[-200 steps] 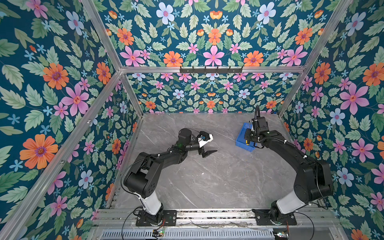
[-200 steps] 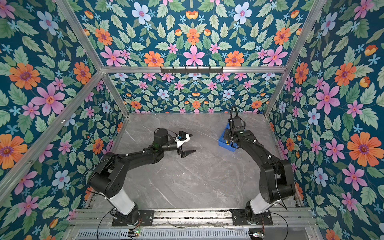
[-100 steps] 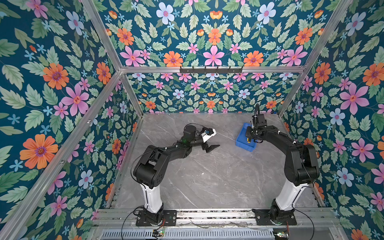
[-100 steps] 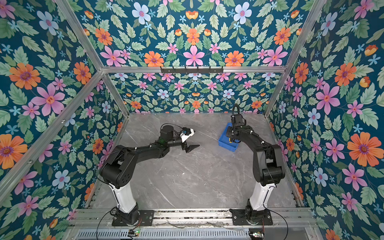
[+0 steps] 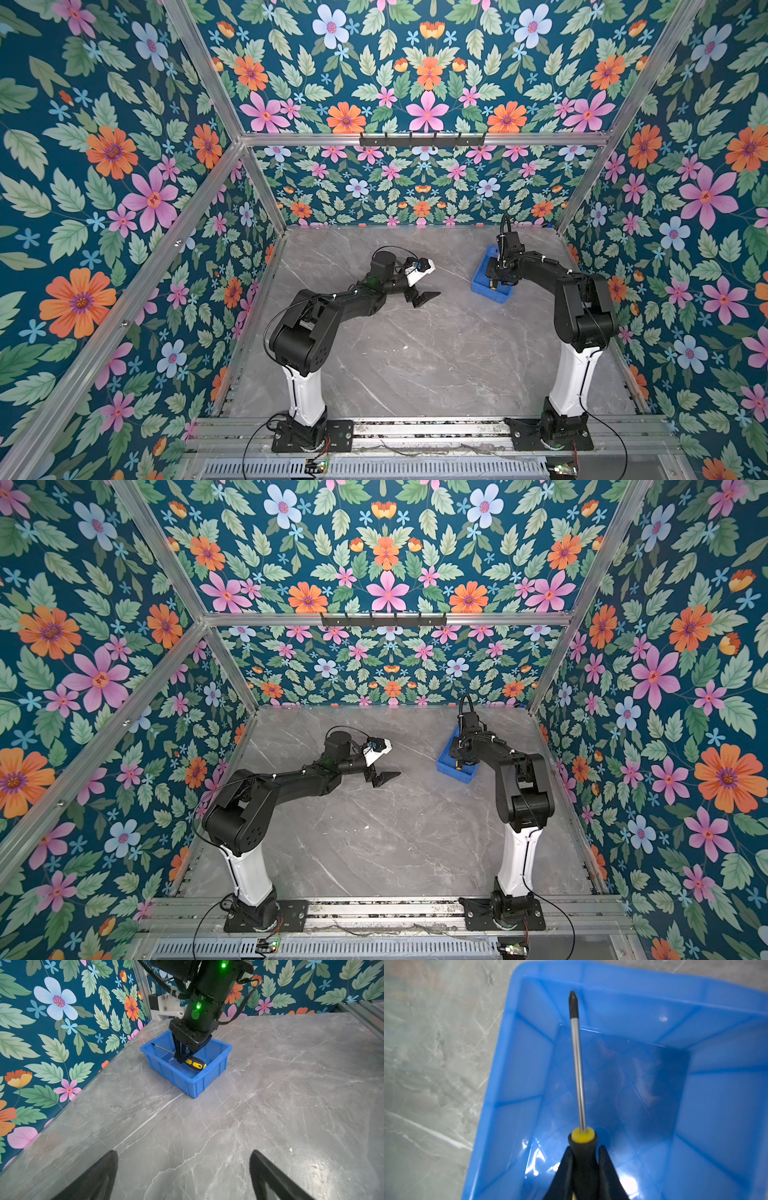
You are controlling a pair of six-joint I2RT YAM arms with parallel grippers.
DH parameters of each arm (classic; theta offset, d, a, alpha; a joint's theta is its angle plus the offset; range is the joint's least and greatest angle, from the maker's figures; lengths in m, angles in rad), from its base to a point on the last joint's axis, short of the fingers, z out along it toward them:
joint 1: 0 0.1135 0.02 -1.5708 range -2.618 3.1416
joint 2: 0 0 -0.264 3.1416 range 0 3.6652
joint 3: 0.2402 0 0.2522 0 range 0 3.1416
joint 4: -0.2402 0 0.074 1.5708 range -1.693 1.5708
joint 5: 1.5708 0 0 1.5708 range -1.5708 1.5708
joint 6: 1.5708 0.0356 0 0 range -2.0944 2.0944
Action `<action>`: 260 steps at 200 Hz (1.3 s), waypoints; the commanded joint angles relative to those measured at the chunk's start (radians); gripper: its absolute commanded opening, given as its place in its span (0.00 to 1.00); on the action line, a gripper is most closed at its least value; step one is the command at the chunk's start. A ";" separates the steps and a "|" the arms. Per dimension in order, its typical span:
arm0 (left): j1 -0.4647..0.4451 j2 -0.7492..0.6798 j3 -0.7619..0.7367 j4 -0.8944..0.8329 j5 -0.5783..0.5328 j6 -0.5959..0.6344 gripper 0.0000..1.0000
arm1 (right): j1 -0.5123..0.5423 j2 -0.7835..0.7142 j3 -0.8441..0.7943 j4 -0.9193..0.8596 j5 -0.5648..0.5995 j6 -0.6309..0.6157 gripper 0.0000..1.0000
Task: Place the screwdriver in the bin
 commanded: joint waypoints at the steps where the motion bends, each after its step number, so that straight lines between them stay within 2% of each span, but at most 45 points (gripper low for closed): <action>1: -0.001 -0.002 0.003 -0.010 0.002 0.009 1.00 | -0.001 0.008 0.011 0.016 0.004 0.017 0.07; 17: -0.001 -0.007 -0.002 -0.008 0.001 0.011 1.00 | -0.001 0.008 0.014 0.017 0.008 0.017 0.08; 33: -0.001 -0.012 -0.007 -0.005 -0.001 0.011 1.00 | 0.000 0.004 0.017 0.013 0.013 0.018 0.12; 57: 0.001 -0.031 -0.033 0.028 -0.009 0.000 1.00 | -0.001 -0.033 -0.003 0.018 0.016 0.017 0.31; 81: 0.006 -0.072 -0.117 0.169 -0.043 -0.034 1.00 | -0.001 -0.097 -0.041 0.032 0.014 0.011 0.48; 103: 0.032 -0.116 -0.200 0.287 -0.040 -0.103 1.00 | -0.001 -0.175 -0.097 0.053 0.009 0.002 0.59; 132: 0.075 -0.199 -0.301 0.319 -0.056 -0.138 1.00 | 0.000 -0.291 -0.195 0.106 0.001 -0.023 0.67; 183: 0.188 -0.392 -0.513 0.308 -0.162 -0.165 1.00 | -0.001 -0.545 -0.420 0.257 -0.033 -0.090 0.86; 200: 0.224 -0.476 -0.585 0.295 -0.231 -0.175 1.00 | -0.001 -0.618 -0.491 0.286 -0.030 -0.123 0.90; 233: 0.292 -0.628 -0.690 0.249 -0.397 -0.186 1.00 | 0.000 -0.740 -0.648 0.396 0.002 -0.178 0.93; 260: 0.330 -0.718 -0.761 0.262 -0.519 -0.205 1.00 | -0.001 -0.827 -0.764 0.475 0.113 -0.186 0.94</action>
